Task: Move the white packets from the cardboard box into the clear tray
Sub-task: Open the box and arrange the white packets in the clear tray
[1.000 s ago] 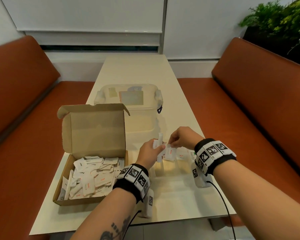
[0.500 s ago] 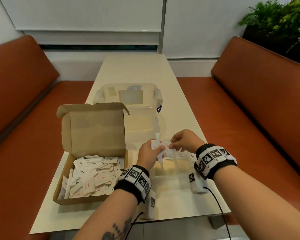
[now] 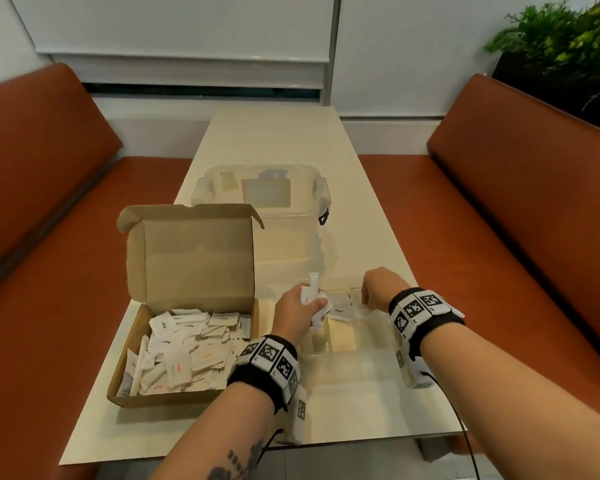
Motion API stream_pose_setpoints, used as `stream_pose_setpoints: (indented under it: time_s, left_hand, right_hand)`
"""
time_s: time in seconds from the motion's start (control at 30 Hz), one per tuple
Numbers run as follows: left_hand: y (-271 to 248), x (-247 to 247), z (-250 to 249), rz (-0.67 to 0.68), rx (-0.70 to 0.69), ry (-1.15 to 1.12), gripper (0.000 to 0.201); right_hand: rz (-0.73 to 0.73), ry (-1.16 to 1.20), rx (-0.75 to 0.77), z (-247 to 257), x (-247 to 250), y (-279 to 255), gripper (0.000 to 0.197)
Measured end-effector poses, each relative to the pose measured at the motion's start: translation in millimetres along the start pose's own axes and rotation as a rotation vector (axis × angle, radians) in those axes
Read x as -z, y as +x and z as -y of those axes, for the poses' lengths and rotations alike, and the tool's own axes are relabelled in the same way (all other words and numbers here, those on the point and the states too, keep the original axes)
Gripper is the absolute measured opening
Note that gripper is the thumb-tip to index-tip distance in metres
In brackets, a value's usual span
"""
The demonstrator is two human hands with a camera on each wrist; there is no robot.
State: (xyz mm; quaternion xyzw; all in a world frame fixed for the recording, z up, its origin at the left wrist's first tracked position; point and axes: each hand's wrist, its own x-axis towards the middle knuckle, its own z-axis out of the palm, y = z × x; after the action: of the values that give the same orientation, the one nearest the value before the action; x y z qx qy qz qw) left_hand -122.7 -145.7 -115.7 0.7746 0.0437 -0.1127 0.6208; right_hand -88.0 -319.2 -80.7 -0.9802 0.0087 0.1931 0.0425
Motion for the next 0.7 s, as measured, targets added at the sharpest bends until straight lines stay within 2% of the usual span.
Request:
stream_pose_setpoints:
  time_s: [0.3, 0.53, 0.6, 0.7]
  left_hand:
    - [0, 1, 0, 0.018, -0.007, 0.058, 0.018]
    - [3, 1, 1, 0.045, -0.01, 0.091, 0.024]
    - [4, 1, 1, 0.053, -0.002, 0.069, 0.024]
    - [5, 1, 1, 0.035, 0.025, -0.024, 0.019]
  right_hand:
    - [0.047, -0.071, 0.024, 4, -4, 4, 0.024]
    - [-0.016, -0.048, 0.048, 2, -2, 0, 0.021]
    - [-0.084, 0.015, 0.076, 4, -1, -1, 0.014]
    - [-0.151, 0.311, 0.125, 11, 1, -6, 0.009]
